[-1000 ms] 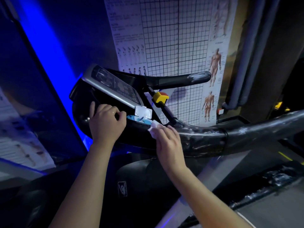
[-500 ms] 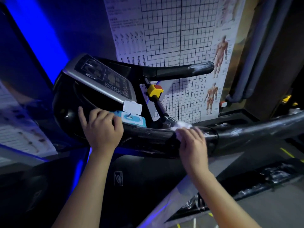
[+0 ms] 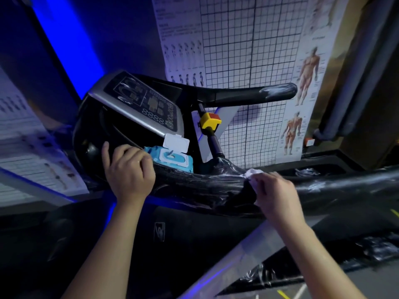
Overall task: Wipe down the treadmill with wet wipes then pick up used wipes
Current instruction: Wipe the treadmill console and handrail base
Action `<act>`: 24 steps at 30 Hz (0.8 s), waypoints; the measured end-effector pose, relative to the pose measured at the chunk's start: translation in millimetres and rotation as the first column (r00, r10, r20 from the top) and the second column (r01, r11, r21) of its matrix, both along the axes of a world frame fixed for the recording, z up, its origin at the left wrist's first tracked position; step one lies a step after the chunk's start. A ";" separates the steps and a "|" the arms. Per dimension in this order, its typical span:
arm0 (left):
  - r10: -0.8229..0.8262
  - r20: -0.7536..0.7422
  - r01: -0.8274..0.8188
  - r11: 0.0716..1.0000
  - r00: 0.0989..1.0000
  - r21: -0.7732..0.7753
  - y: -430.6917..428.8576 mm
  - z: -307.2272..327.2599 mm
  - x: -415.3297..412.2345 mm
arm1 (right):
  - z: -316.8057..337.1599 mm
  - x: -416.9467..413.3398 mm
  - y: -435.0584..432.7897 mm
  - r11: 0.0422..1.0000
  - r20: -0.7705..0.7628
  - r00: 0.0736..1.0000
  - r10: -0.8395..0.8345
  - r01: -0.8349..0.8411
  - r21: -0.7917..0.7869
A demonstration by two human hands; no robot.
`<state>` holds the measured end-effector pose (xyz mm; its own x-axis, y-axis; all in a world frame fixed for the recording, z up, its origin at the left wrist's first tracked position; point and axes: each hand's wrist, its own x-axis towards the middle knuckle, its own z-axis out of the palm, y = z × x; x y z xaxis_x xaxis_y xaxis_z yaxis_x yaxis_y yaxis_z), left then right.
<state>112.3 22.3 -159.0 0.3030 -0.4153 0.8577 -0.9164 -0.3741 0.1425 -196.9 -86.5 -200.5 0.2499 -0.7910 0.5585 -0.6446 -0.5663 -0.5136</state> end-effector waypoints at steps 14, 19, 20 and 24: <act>0.102 -0.069 -0.095 0.991 0.992 0.097 -2.9 9.9 -10.9 | 4.4 40.0 23.1 0.966 -0.099 0.964 0.247 -0.253 -0.056; 0.082 -0.060 -0.080 0.996 0.995 0.037 -4.6 4.0 -7.4 | -12.2 4.9 -19.8 0.995 -0.216 0.974 0.073 -0.087 -0.055; 0.079 -0.058 -0.077 0.997 0.995 0.031 -5.1 3.3 -7.0 | -10.7 10.1 -21.1 0.996 -0.238 0.969 0.064 -0.079 -0.053; 0.060 -0.065 -0.059 0.998 0.996 0.018 -4.9 3.5 -7.0 | 1.9 46.4 0.0 0.980 -0.270 0.945 0.182 -0.198 -0.034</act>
<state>105.3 17.4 -155.5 0.3831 -0.4087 0.8284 -0.8812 -0.4306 0.1951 -150.5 -86.5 -198.6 0.5373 -0.6814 0.4970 -0.6302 -0.7160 -0.3004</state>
